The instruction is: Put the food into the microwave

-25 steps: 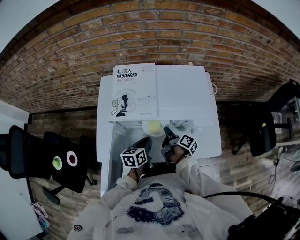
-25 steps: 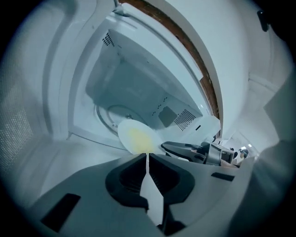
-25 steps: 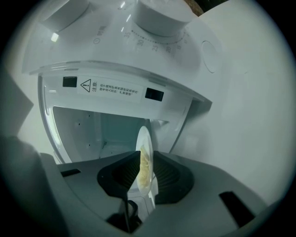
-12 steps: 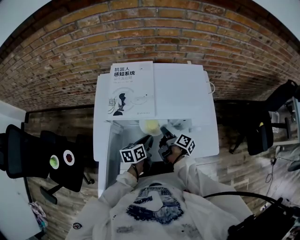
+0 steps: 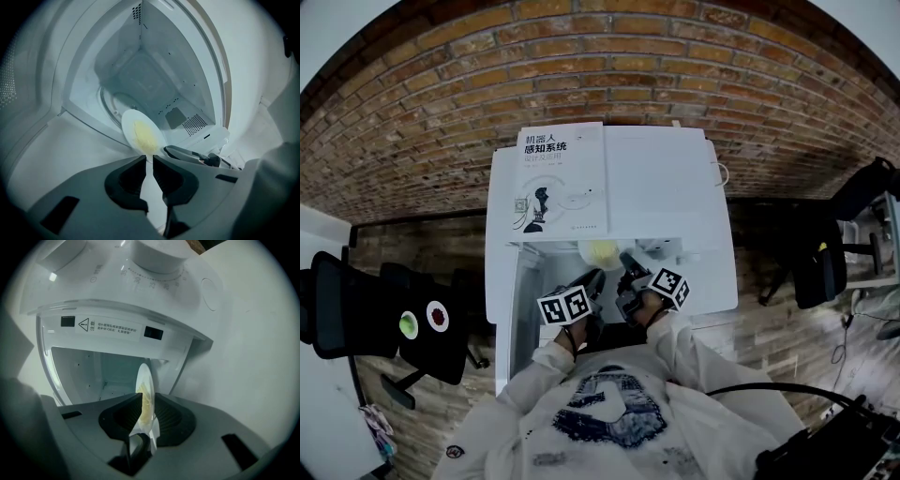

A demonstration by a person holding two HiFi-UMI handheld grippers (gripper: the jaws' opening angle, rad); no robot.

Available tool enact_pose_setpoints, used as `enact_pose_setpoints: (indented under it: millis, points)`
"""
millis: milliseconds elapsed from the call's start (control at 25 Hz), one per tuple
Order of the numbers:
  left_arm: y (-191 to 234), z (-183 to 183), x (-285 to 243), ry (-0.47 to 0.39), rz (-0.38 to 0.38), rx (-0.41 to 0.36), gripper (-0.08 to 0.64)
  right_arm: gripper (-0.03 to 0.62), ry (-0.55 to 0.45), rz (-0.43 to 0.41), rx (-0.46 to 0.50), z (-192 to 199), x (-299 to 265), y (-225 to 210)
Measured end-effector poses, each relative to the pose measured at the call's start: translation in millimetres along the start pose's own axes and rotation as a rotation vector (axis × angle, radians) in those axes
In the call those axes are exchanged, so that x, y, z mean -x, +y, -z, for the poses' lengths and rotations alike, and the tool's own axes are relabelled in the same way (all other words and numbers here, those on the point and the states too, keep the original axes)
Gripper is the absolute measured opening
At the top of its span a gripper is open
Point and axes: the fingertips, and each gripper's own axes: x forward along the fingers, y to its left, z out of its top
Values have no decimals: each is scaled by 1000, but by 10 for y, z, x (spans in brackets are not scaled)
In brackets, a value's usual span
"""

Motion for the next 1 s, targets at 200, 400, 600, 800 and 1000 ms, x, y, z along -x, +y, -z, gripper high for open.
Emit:
enact_pose_setpoints:
  millis: [200,400,600,800,1000]
  points:
    - [22,-66,-6,-21,-5,14,35,89,8,-10,0,3,-51,40]
    - [26,-126,-12,-30,-8,18,35,89,19,-9,2,18,-96,64]
    - [69,-184,-33,-39,-15,27,35,89,24,-7,1,15,-153,76]
    - [93,-240,-52,-43,-22,25,35,89,29,-6,3,3,-215,97]
    - [114,-283,-72,-40,-31,8,35,89,34,-5,3,2,-278,118]
